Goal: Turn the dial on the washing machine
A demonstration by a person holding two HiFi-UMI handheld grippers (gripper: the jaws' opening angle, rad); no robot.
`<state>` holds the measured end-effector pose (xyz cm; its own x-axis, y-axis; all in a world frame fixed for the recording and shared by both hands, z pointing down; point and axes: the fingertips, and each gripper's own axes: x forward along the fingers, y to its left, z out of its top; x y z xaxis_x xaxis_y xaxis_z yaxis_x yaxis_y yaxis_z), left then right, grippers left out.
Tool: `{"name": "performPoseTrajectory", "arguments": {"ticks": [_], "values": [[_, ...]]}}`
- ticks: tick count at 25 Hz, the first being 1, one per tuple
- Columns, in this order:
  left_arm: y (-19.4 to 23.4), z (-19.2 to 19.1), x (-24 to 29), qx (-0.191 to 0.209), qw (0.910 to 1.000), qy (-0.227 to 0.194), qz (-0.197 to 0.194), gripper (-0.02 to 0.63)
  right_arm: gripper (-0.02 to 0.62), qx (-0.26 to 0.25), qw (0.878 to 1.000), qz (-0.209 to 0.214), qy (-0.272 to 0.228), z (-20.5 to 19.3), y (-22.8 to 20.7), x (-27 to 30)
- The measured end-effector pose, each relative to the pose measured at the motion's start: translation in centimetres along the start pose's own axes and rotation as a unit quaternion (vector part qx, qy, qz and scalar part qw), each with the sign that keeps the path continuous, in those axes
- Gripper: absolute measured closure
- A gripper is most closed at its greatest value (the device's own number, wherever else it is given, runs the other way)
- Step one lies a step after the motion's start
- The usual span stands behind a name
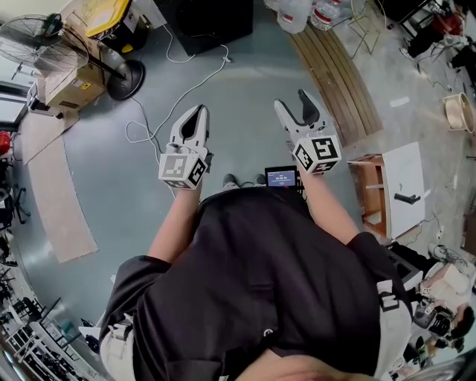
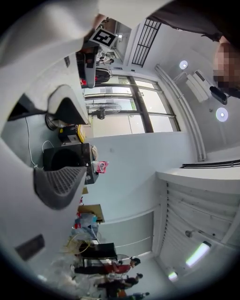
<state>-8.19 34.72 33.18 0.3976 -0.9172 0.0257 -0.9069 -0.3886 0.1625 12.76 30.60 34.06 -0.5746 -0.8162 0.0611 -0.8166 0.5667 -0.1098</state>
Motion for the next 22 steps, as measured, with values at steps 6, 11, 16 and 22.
{"name": "performPoseTrajectory", "arguments": {"ticks": [6,11,16,22], "values": [[-0.7,-0.1,0.2,0.0,0.9999,0.004,0.012,0.609,0.316,0.013,1.0,0.003,-0.007,0.5,-1.4,-1.2],[-2.4,-0.6,0.4,0.004,0.9998,0.001,0.02,0.611,0.316,0.01,1.0,0.006,-0.011,0.0,-3.0,-3.1],[-4.3,-1.0,0.9,-0.017,0.9997,0.004,0.013,0.611,0.316,0.036,0.999,0.003,-0.022,-0.4,-4.9,-4.6],[-5.6,-1.0,2.5,-0.014,0.9998,0.006,-0.01,0.611,0.316,0.05,0.999,-0.003,-0.021,-1.3,-6.3,-4.7]]}}
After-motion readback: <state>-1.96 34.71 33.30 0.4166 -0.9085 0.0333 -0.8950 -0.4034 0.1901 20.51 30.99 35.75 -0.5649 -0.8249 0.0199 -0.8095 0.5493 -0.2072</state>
